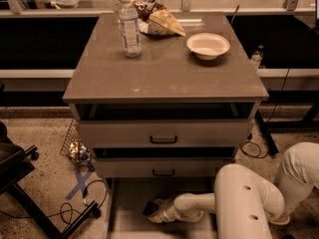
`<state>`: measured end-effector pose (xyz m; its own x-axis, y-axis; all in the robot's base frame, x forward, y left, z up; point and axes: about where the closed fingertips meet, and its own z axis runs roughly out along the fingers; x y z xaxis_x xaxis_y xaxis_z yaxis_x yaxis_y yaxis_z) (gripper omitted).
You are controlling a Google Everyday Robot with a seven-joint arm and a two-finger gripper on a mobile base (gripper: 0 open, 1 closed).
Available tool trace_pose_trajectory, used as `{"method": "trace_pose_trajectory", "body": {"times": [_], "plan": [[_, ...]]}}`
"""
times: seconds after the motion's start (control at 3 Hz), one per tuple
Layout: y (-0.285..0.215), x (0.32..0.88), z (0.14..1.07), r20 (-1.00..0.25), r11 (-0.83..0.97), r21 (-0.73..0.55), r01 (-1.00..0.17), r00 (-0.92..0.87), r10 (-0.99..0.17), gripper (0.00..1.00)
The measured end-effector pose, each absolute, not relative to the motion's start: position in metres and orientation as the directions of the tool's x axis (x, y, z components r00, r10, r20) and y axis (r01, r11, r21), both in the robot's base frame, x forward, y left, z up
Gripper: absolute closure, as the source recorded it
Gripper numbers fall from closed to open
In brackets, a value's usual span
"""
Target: Pick rxbar chocolate from bottom drawer and place on counter
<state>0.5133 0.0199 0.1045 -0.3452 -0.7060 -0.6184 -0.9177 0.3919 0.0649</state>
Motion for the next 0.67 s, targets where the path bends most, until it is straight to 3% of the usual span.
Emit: {"method": "trace_pose_trajectory", "body": {"times": [0.33,0.67], "plan": [[0.0199,0.5133,0.1083,-0.618,0.392,0.065,-0.918,-0.345,-0.706,0.95],[0.0200,0.5132,0.1083,-0.618,0.392,0.065,-0.918,-0.345,-0.706,1.00]]}}
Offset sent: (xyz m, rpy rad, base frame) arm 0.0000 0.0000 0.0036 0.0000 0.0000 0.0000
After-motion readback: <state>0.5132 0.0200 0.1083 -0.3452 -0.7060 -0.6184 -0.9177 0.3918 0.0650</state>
